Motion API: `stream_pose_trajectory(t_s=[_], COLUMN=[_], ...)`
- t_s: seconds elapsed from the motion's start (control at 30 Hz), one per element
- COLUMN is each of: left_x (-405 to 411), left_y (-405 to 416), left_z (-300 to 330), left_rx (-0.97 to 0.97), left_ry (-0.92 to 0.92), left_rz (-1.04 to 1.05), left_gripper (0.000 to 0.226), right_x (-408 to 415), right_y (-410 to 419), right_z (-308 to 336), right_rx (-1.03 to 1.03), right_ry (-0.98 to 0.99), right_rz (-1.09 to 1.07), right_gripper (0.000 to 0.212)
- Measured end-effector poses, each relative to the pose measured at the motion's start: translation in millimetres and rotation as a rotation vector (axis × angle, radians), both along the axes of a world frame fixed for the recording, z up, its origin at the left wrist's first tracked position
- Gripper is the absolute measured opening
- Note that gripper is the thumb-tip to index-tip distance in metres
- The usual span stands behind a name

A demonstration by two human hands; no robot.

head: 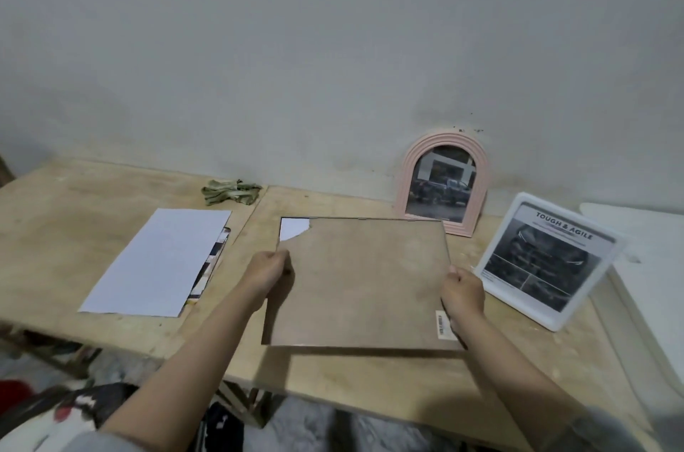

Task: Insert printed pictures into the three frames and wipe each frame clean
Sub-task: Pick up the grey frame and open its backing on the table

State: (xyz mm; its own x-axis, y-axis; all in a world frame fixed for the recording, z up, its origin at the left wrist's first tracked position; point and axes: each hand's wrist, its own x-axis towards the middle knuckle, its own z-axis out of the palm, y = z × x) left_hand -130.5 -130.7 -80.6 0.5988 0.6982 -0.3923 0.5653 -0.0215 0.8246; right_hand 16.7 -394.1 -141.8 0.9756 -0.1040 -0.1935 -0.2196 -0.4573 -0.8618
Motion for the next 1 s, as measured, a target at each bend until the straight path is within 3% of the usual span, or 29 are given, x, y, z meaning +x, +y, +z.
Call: stream_pose_trajectory(t_s=[0.13,0.27,0.33,0.4,0.47,0.53,0.73,0.87,1.0], left_x=[-19.0,-29.1,-32.9,-37.0,-41.7,-46.5,-54.1,-65.7,-73.2], left_y=[-18.3,-18.5,-12.6,-2.7,0.3,-5.1,4.5,11.5,14.5], left_z=[-50.8,-81.5,-92.0,-117.0,-124.7,-111.6,-112.6,-119.6,-127.1], left_rx=[0.012,0.104,0.103,0.154,0.213,0.225,0.163,0.367,0.410], left_ry=[0.069,0.101,0.064,0.163,0.218,0.203,0.172,0.268,0.224], left_rz=[-0.082,-0.142,-0.192,-0.222,-0.332,-0.414,-0.552,-0.673,-0.668], left_gripper=[0.027,0.042,0.058,0.088,0.122,0.134,0.150,0.150,0.148], right_x=[-4.2,-20.1,-28.6,-33.6,-34.6,-36.2,-40.3,-53.3,-56.5], right_y=[1.1,7.2,10.1,13.9,16.2,15.2,36.5,91.5,161.3], right_z=[-25.1,-47.7,-51.7,-52.5,-61.3,-67.2,-55.4,-42.7,-29.2], right_rx=[-0.018,-0.098,-0.090,-0.101,-0.218,-0.387,-0.648,-0.675,-0.727], right_ry=[0.112,0.149,0.187,0.178,0.166,0.161,0.100,-0.091,-0.215], right_rz=[-0.041,0.175,0.254,0.342,0.467,0.564,0.591,0.856,1.108], right_gripper=[0.028,0.023,0.043,0.068,0.095,0.107,0.097,0.083,0.074])
